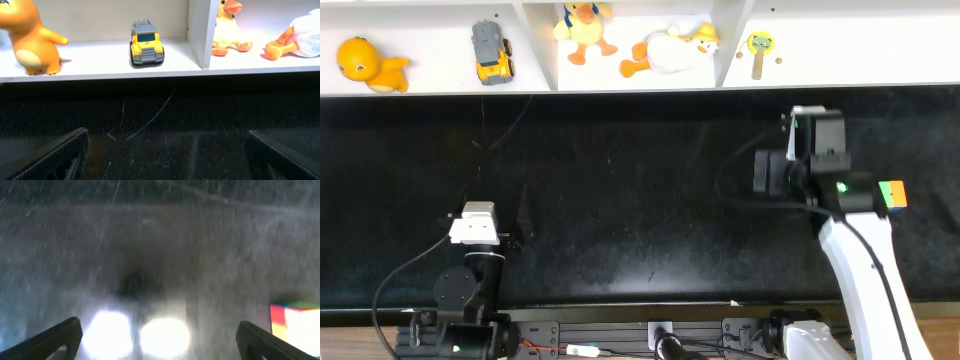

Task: Store Toys

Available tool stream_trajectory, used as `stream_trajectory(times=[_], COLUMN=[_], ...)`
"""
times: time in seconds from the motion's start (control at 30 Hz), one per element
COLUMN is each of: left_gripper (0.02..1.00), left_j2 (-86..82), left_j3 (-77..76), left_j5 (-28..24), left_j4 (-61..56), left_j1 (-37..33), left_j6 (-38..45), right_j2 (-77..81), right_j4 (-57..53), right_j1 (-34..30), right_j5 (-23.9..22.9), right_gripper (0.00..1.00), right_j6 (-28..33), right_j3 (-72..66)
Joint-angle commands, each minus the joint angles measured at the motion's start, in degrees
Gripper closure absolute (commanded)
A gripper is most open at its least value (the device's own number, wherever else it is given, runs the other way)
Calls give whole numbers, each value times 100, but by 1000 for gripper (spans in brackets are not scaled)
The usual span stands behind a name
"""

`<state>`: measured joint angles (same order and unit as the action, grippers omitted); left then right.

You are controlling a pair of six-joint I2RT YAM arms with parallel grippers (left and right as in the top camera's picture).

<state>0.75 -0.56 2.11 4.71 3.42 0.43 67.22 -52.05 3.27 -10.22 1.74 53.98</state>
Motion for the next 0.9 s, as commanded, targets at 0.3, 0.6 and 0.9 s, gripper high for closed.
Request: stream_trajectory(times=[0.3,0.6,0.9], left_gripper=[20,20,20], left_j2=[-57,-57,-57], left_j3=[9,9,9], left_j5=[-55,-55,-55], left_j4=[9,9,9], left_j1=[46,46,46], left_j6=[105,105,105], right_j2=[-374,-337,-136], right_j4=[-42,28,1182], right_j1=[2,-450,-3659], right_j5=[170,284,1740], right_gripper=[3,3,3], right_j6=[-7,929,3541], right_j3=[-98,-223,-693])
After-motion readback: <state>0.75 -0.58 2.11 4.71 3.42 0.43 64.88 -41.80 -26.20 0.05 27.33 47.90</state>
